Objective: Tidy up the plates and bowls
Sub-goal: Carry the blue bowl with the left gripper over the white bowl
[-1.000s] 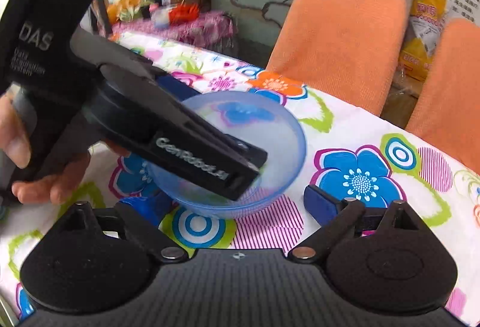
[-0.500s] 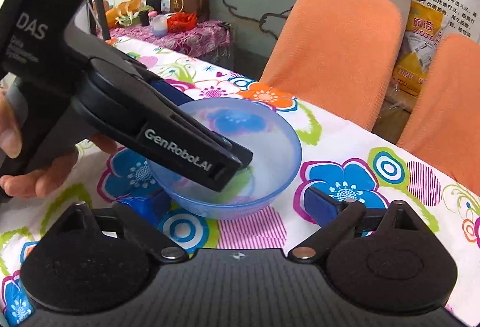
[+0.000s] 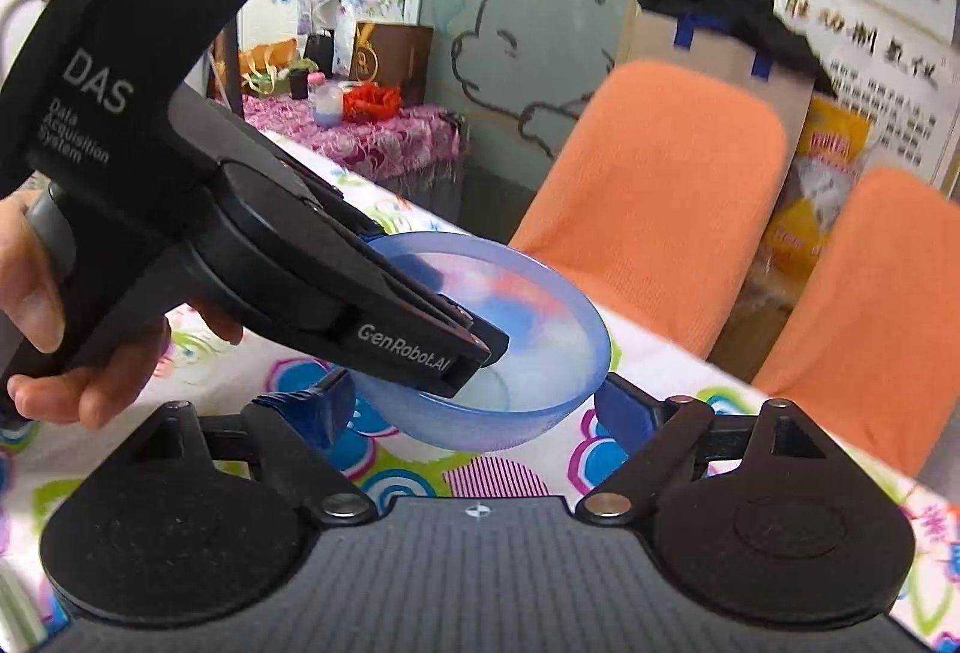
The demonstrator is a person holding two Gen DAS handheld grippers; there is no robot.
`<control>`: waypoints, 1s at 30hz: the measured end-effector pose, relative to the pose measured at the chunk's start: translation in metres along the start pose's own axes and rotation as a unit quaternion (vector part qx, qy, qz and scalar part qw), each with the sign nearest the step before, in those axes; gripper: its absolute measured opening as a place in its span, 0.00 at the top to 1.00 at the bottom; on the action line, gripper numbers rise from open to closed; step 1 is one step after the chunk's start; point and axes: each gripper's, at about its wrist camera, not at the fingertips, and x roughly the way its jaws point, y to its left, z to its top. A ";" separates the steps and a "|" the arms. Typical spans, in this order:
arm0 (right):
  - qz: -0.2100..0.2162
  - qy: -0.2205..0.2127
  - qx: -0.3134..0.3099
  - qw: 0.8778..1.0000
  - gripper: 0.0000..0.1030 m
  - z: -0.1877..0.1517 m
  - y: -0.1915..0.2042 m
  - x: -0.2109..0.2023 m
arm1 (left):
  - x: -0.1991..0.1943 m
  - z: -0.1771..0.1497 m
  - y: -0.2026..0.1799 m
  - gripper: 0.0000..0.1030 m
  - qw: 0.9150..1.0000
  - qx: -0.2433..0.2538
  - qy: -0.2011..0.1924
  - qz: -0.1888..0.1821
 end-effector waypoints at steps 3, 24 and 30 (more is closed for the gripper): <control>-0.011 -0.012 -0.011 1.000 0.29 0.003 0.008 -0.033 | -0.034 -0.002 -0.024 0.64 1.000 0.008 -0.013 -0.006; -0.104 -0.007 0.014 0.994 0.28 -0.083 0.040 -0.236 | -0.115 -0.103 -0.225 0.63 0.988 0.118 -0.006 -0.099; -0.094 0.024 0.071 0.993 0.27 -0.131 0.030 -0.226 | -0.096 -0.131 -0.225 0.63 0.988 0.120 0.015 -0.096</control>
